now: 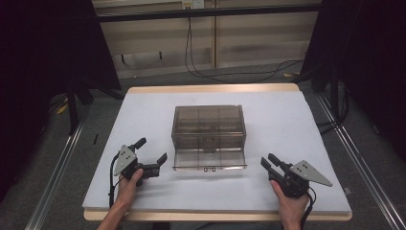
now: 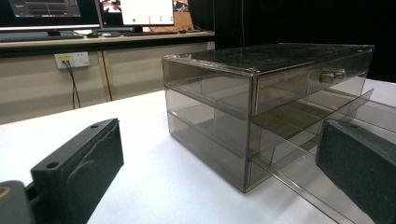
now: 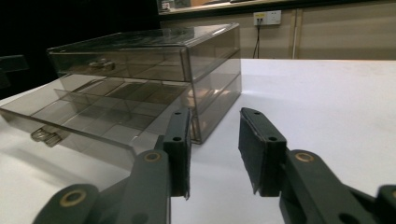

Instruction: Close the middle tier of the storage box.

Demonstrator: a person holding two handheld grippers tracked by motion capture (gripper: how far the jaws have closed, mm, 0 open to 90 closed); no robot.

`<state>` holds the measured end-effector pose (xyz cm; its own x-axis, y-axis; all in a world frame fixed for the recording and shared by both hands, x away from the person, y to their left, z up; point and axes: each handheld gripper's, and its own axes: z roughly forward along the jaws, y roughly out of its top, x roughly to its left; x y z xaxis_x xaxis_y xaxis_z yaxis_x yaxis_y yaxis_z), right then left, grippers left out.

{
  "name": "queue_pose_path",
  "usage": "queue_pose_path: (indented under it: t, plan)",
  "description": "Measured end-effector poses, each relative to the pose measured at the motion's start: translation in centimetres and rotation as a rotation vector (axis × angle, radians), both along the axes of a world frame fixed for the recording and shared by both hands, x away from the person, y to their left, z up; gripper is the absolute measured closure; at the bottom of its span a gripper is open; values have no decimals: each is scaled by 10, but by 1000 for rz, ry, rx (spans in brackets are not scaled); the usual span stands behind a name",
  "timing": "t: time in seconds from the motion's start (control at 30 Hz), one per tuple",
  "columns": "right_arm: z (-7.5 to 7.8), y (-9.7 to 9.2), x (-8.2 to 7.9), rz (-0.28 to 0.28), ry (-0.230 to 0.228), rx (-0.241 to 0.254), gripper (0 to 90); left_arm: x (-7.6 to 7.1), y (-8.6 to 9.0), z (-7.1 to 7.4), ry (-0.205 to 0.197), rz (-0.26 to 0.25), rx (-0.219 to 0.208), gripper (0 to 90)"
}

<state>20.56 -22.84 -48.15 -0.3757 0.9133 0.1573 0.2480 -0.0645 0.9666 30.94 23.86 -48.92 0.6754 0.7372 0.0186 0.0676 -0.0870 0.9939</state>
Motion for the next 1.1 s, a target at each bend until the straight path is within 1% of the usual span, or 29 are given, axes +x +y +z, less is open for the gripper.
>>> queue_pose_path:
  t: [0.07, 0.1, 0.17, 0.23, 0.27, 0.3, 0.37, 0.4, 0.47, 0.53, 0.57, 0.6, 0.67, 0.7, 0.77, 0.8, 0.87, 0.9, 0.93, 0.97, 1.03, 1.1]
  plan:
    - [1, 2, -2, 17, 1, 7, 692, 0, 0, 0, 0, 3, 1, 9]
    - [2, 3, -3, 25, 1, 8, 725, 0, 0, 0, 0, 3, 0, 8]
    - [2, 4, -4, 41, 3, 3, 754, 0, 0, 0, 0, 1, 1, 9]
    - [2, 6, -5, 60, 2, 10, 803, 0, 0, 0, 1, 3, 0, 9]
    - [2, 6, -5, 60, 2, 10, 803, 0, 0, 0, 1, 3, 0, 9]
    - [3, 8, -5, 79, 0, 10, 858, 0, 0, 0, 0, 2, -1, 9]
    - [3, 12, -6, 102, 3, 10, 894, 0, 0, 0, 1, 1, 0, 8]
    - [3, 12, -6, 102, 3, 10, 894, 0, 0, 0, 0, 1, -1, 8]
    - [4, 16, -8, 133, -2, -4, 900, 0, 0, 0, 0, 0, 1, 8]
    - [5, 18, -8, 143, -2, -5, 900, 0, 0, 0, 0, 0, 1, 8]
    - [6, 22, -10, 164, 6, -2, 900, 0, 0, 0, 0, 1, -1, 8]
    - [6, 22, -10, 164, 6, -2, 900, 0, 0, 0, 0, 1, -1, 8]
    - [6, 27, -11, 190, 1, -3, 900, 0, 0, 0, 1, 1, 0, 8]
    - [6, 29, -12, 203, 3, -11, 900, 0, 0, 0, 1, 1, 0, 8]
    - [6, 30, -12, 209, 2, -14, 900, 0, 0, 0, 0, 1, 0, 8]
    - [7, 34, -12, 229, 5, -13, 900, 0, 0, 0, 0, 1, 0, 8]
    - [8, 37, -12, 249, 2, -26, 900, 0, 0, 0, 0, 1, 0, 8]
    - [8, 38, -13, 258, 4, -42, 900, 0, 0, 0, 2, 2, -4, 8]
    - [8, 38, -13, 258, 4, -42, 900, 0, 0, 0, 2, 2, -4, 8]
    - [10, 40, -13, 278, 0, -46, 900, 0, 0, 0, 1, 3, 2, 8]
    - [10, 42, -13, 282, 4, -46, 900, 0, 0, 0, 0, 4, 2, 8]
    - [11, 46, -12, 307, 4, -51, 900, 0, 0, 0, 0, 4, 2, 8]
